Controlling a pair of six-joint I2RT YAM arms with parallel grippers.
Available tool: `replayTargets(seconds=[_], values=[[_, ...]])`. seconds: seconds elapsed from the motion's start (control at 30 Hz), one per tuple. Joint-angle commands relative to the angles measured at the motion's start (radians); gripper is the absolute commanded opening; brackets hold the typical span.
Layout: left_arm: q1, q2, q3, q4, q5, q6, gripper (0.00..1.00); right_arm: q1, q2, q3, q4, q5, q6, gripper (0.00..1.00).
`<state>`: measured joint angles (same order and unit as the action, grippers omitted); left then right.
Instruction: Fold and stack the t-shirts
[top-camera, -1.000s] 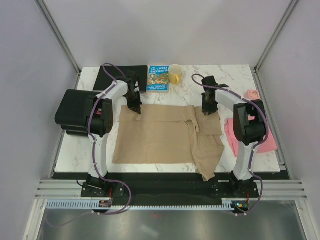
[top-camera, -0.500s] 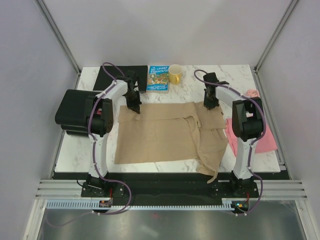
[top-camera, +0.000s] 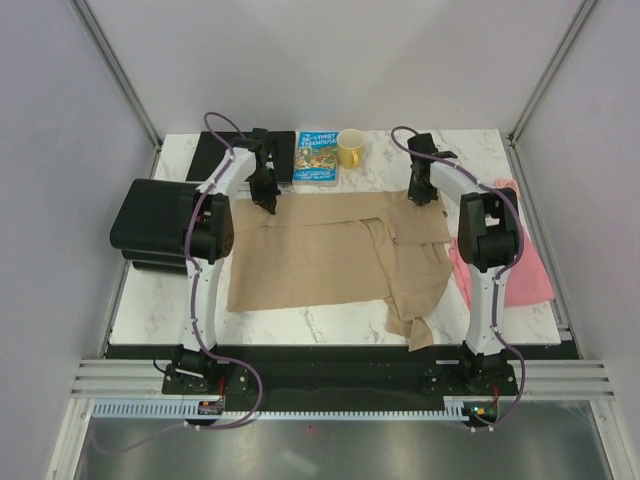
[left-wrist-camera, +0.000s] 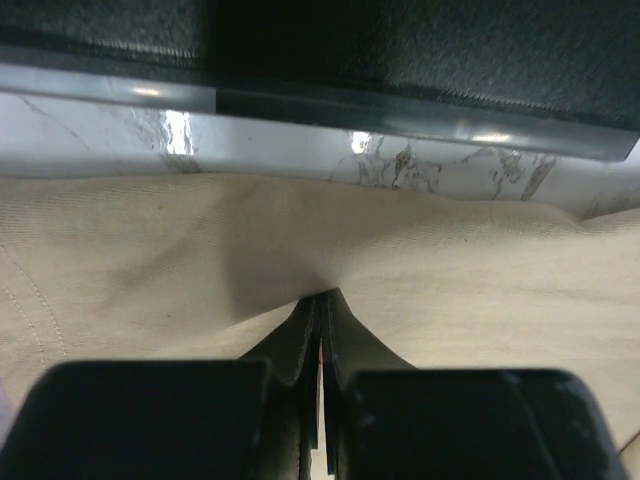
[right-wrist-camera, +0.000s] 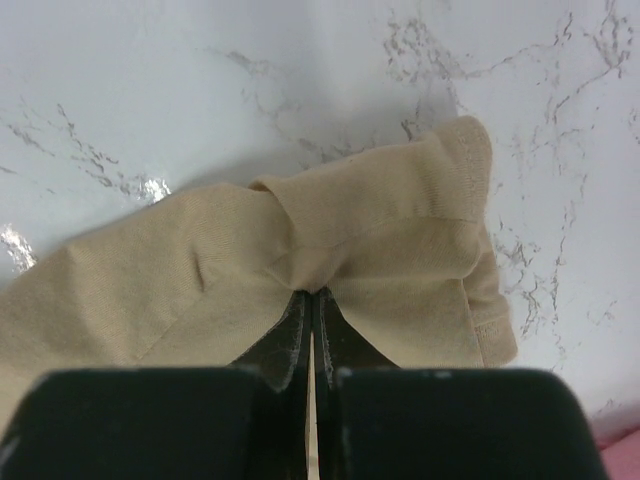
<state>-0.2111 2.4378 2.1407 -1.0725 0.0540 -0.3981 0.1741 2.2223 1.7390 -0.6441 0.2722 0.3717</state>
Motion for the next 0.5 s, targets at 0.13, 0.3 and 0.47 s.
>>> replayTargets(seconds=[0.13, 0.3, 0.47], values=[[0.009, 0.099, 0.14, 0.003, 0.0, -0.019, 0.02, -0.025, 0.095, 0.142, -0.063, 0.036, 0.033, 0.0], [0.007, 0.128, 0.196, 0.003, 0.036, -0.024, 0.02, -0.024, 0.111, 0.178, -0.077, 0.028, 0.038, 0.0], [0.006, 0.142, 0.209, 0.005, 0.046, -0.008, 0.02, -0.025, 0.105, 0.18, -0.104, 0.056, 0.035, 0.0]])
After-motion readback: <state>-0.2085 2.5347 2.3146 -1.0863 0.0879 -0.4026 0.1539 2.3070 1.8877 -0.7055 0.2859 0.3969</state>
